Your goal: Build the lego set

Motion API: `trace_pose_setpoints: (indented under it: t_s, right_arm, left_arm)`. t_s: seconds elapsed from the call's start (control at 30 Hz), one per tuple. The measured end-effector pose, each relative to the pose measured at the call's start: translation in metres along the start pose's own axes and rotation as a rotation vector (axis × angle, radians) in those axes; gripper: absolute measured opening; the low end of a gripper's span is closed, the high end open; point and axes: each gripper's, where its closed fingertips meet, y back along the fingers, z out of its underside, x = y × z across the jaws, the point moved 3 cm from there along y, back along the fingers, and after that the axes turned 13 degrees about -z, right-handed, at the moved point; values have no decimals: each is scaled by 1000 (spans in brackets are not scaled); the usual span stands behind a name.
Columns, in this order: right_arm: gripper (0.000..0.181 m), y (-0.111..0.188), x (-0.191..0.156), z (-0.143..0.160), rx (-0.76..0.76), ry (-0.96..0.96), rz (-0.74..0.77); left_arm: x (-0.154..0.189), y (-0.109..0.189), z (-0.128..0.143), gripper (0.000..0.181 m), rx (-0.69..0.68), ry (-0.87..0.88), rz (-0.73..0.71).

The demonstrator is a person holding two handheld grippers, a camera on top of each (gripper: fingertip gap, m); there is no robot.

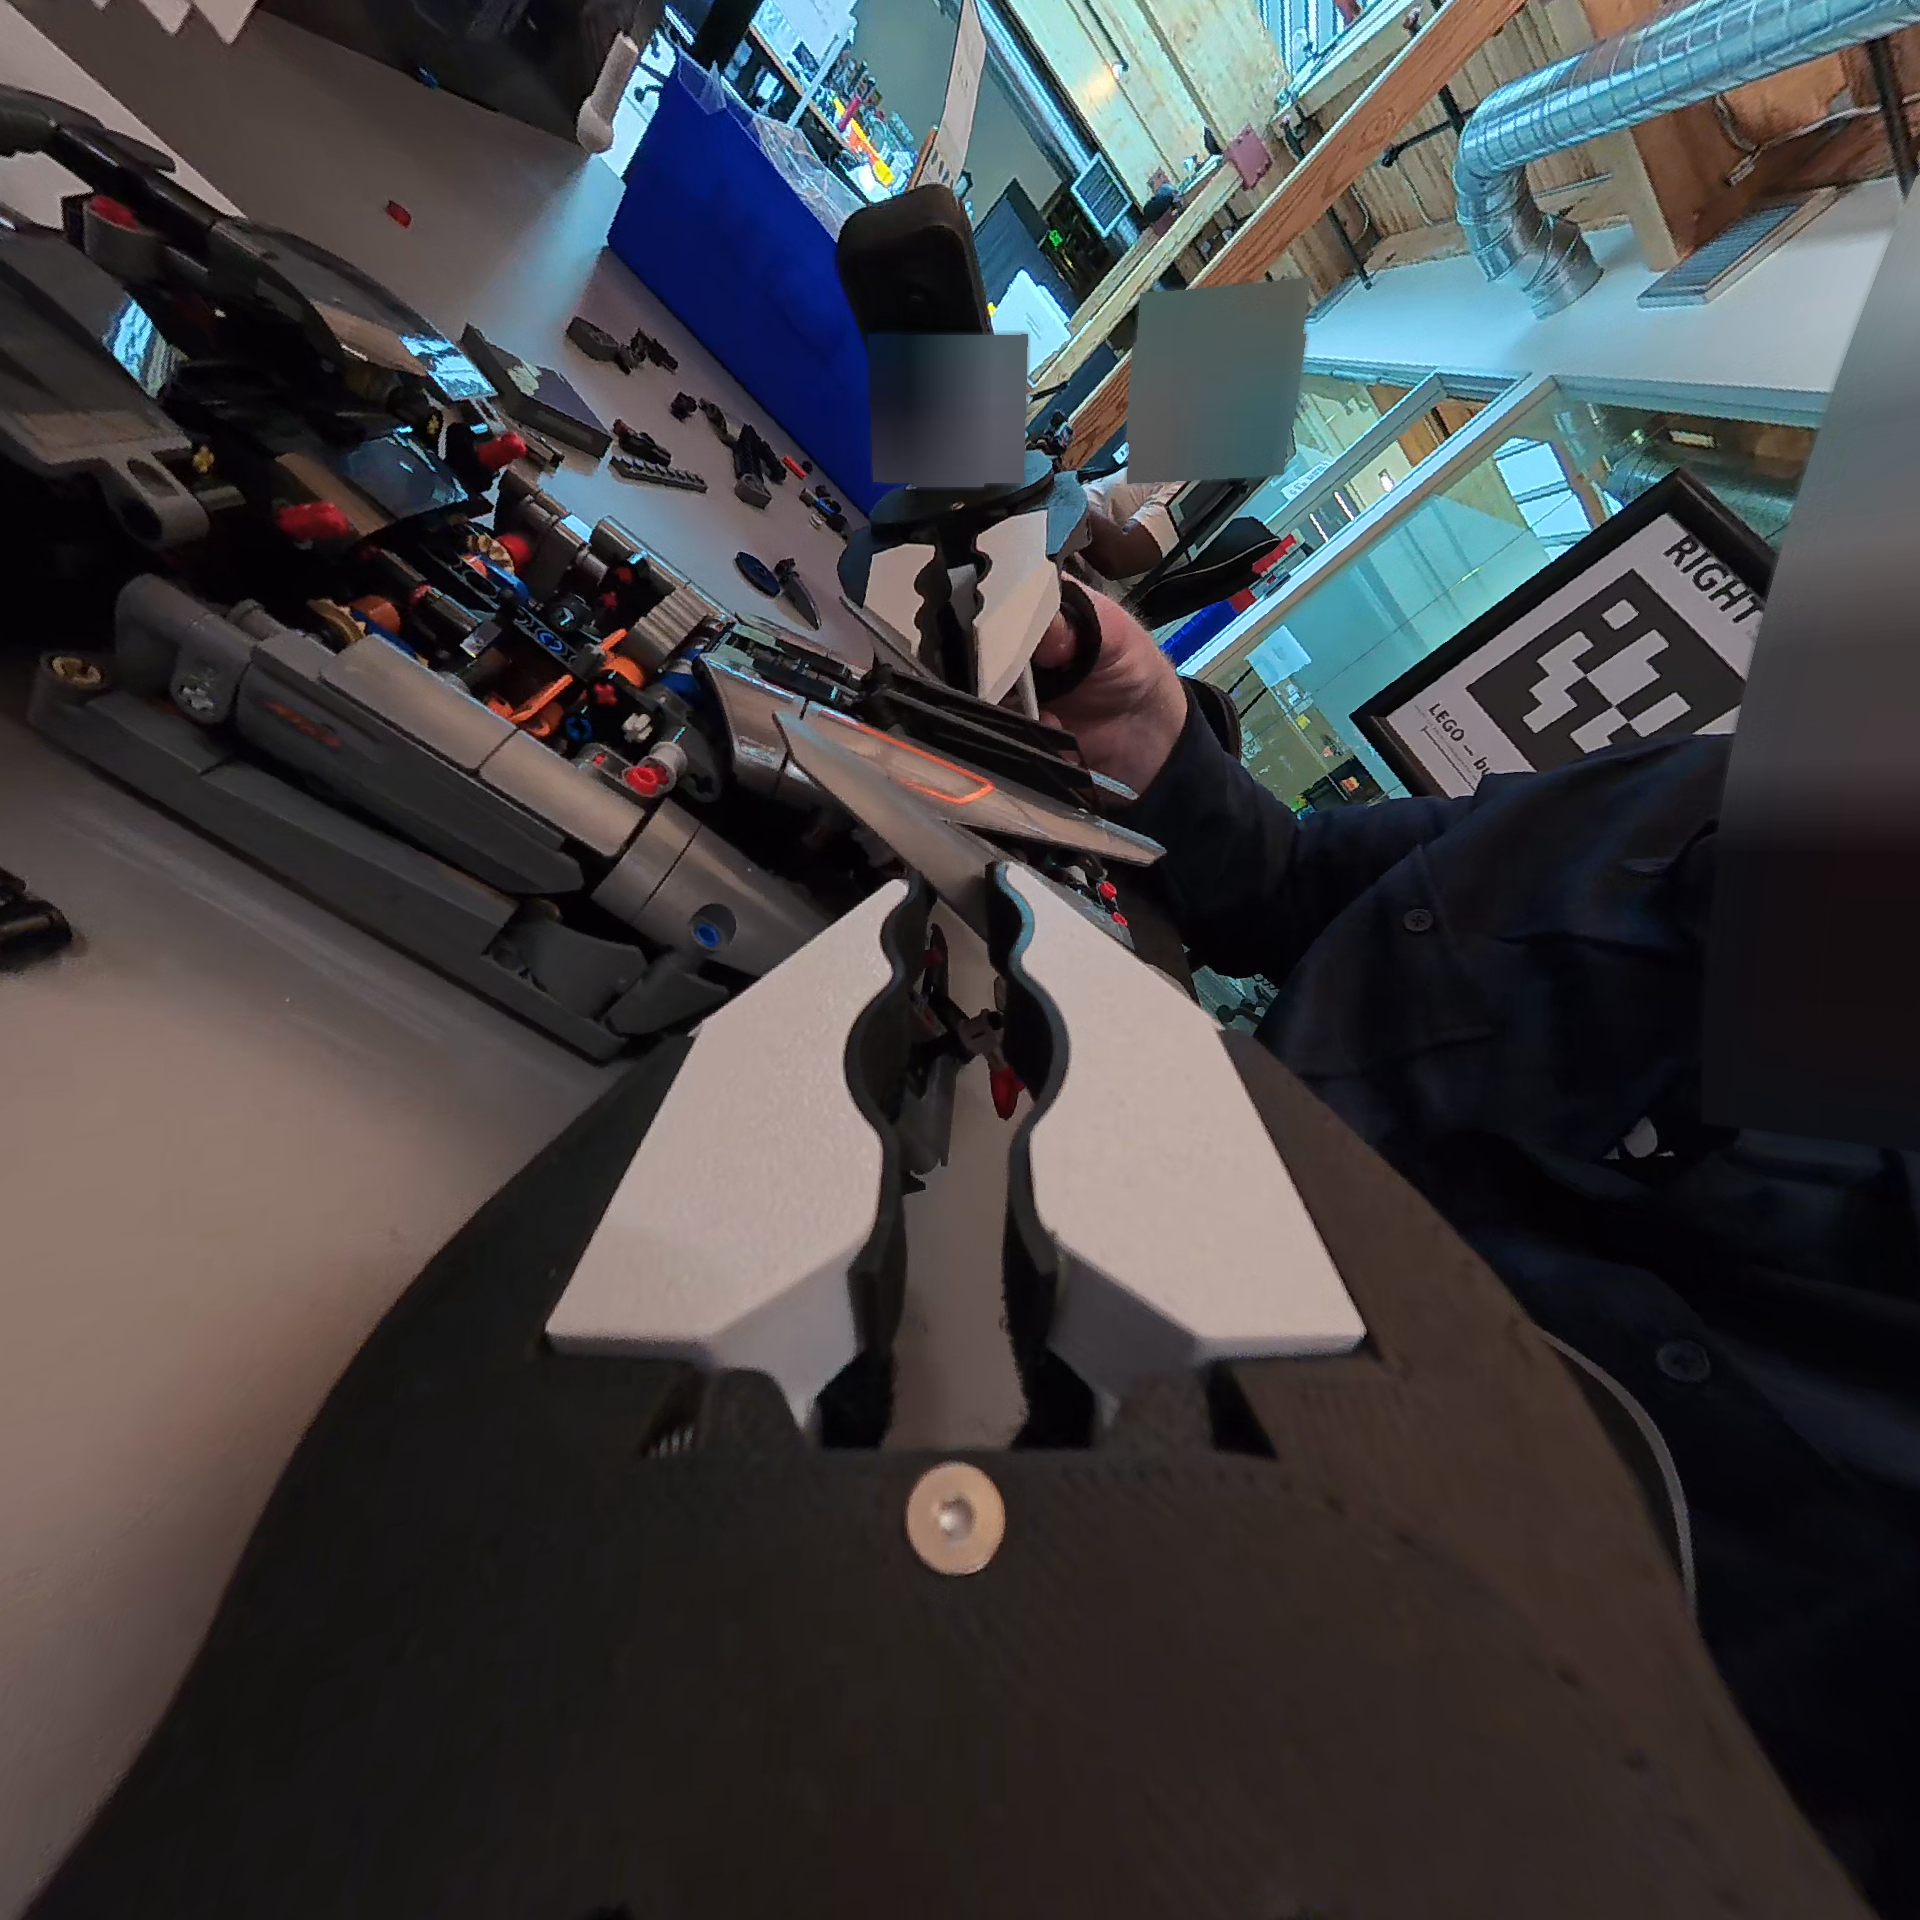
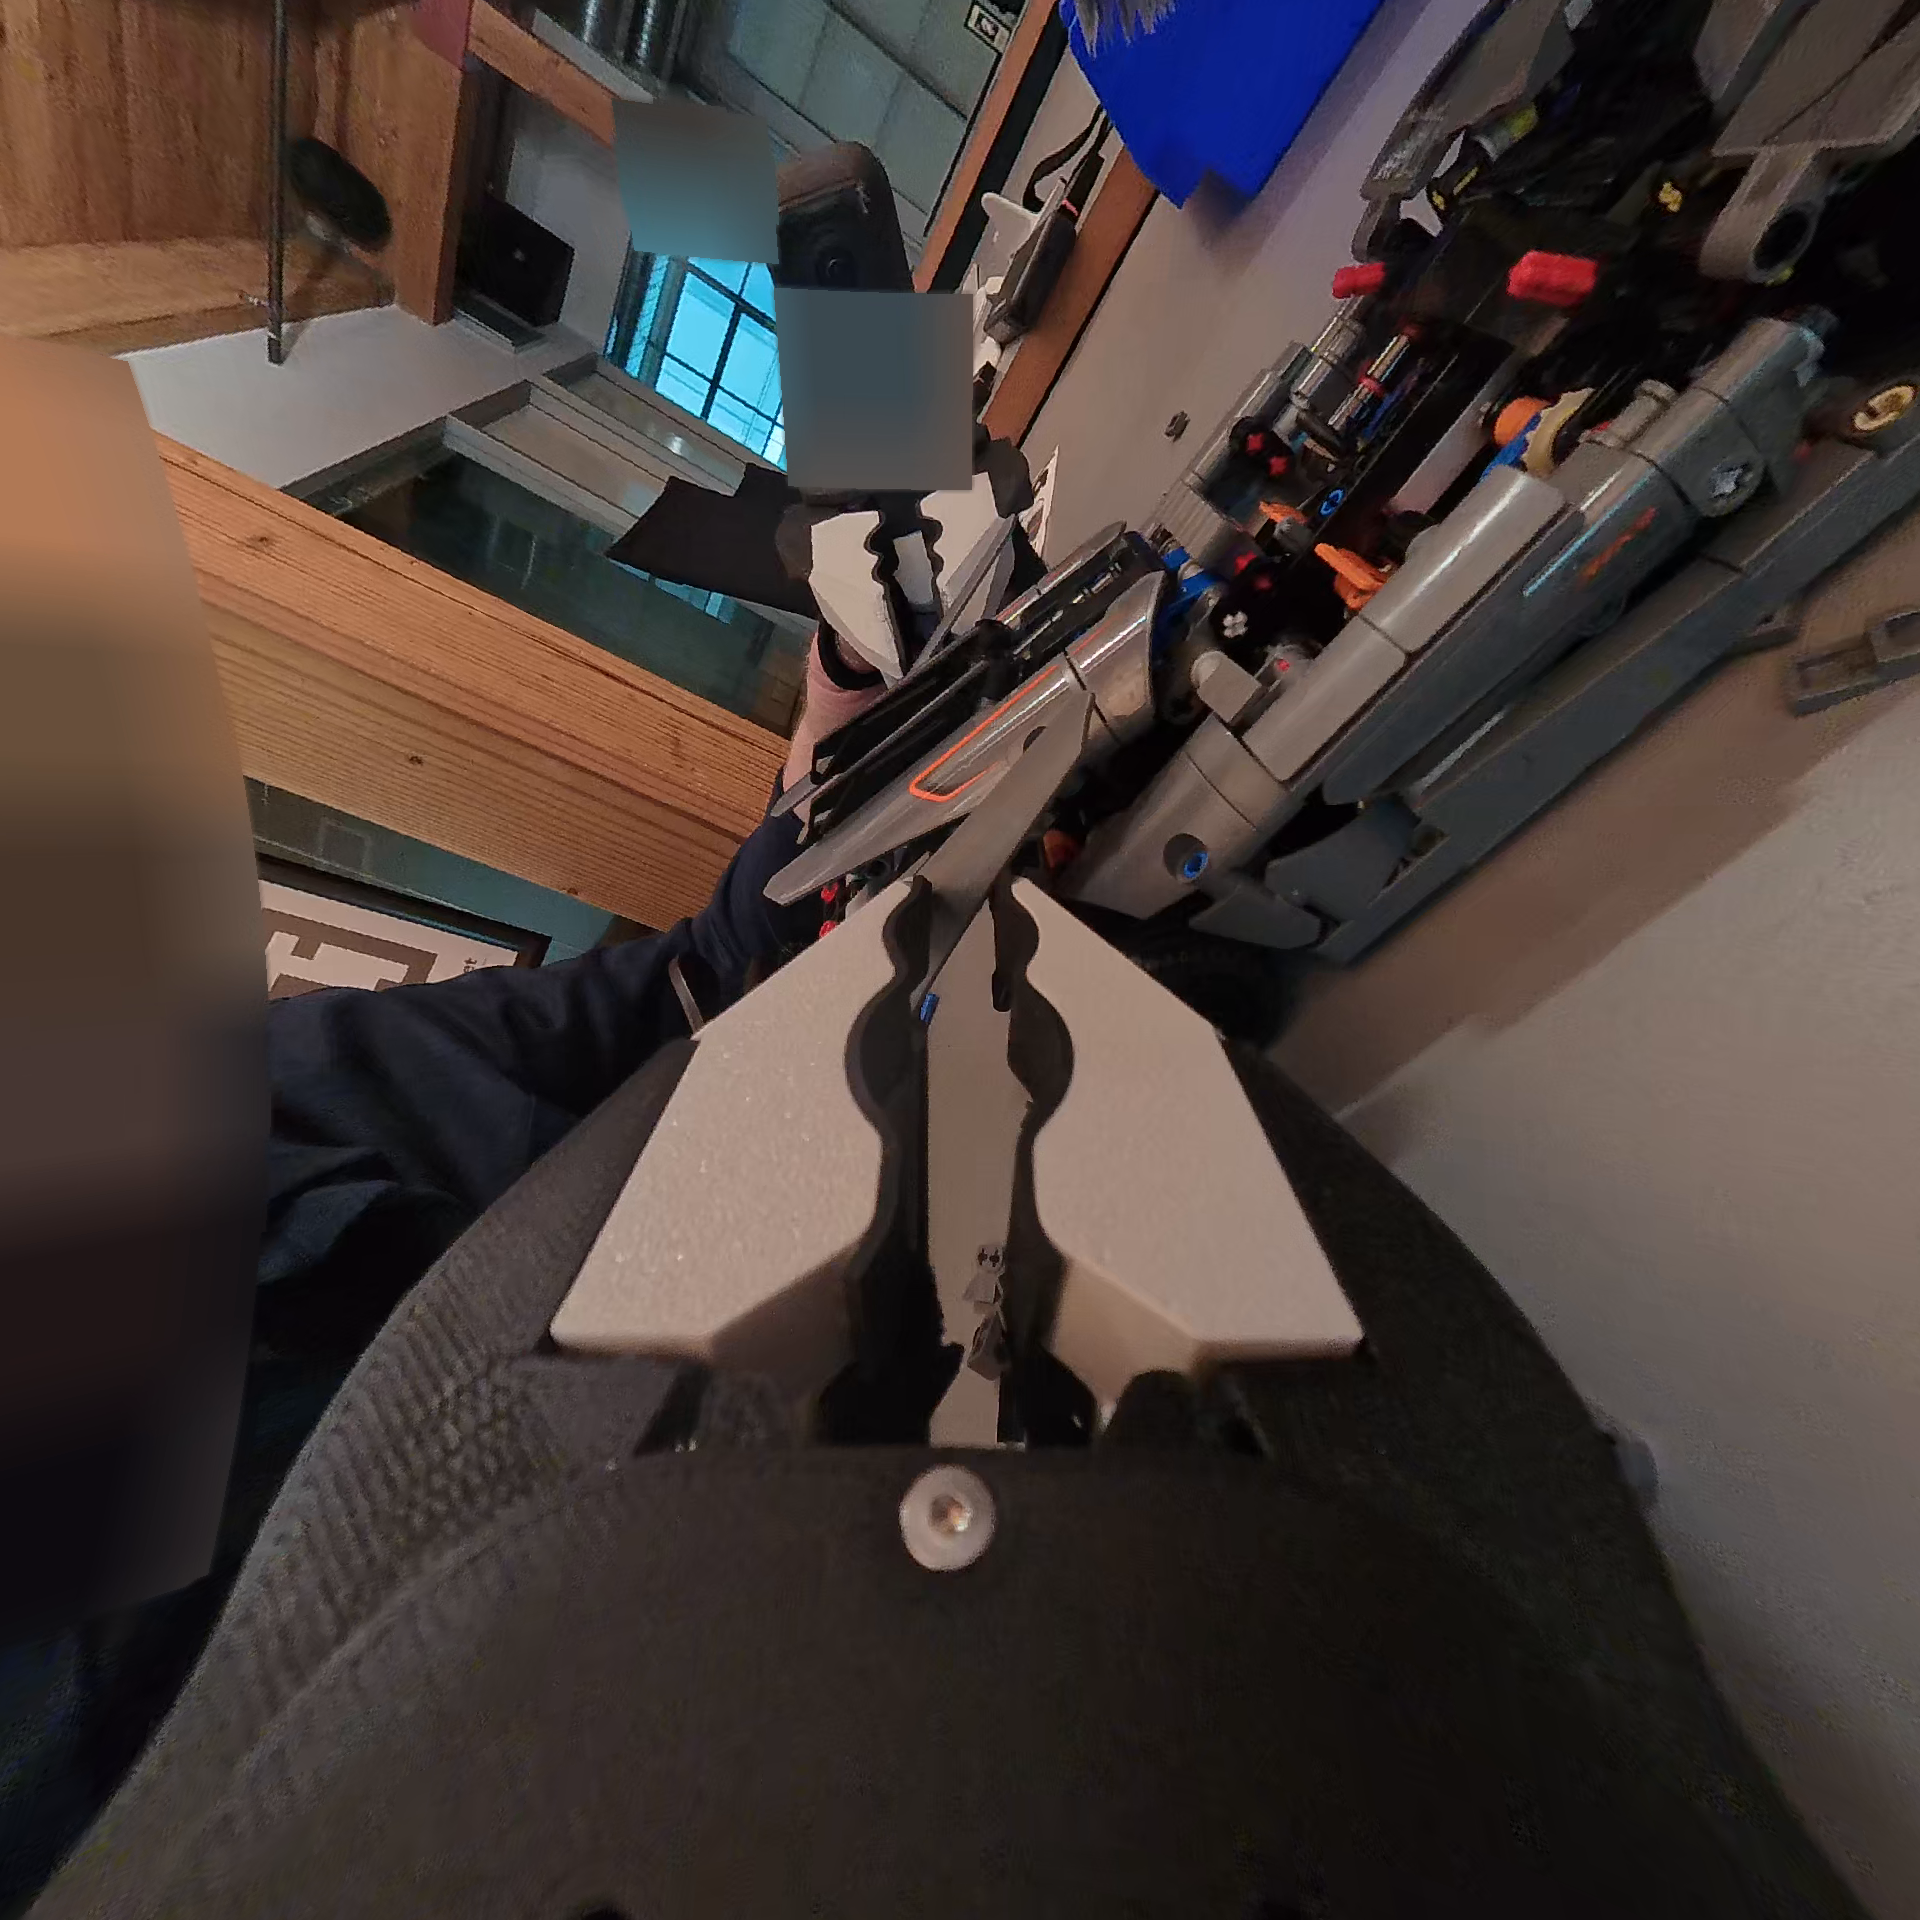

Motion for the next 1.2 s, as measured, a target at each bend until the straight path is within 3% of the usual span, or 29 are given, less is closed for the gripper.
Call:
trace_pose_setpoints:
  t_s: [1.2]
  right_arm:
    - [9,-8,3,-1,-16,12,19]
  left_arm:
    - [-8,-5,-4,7,0,76,11]
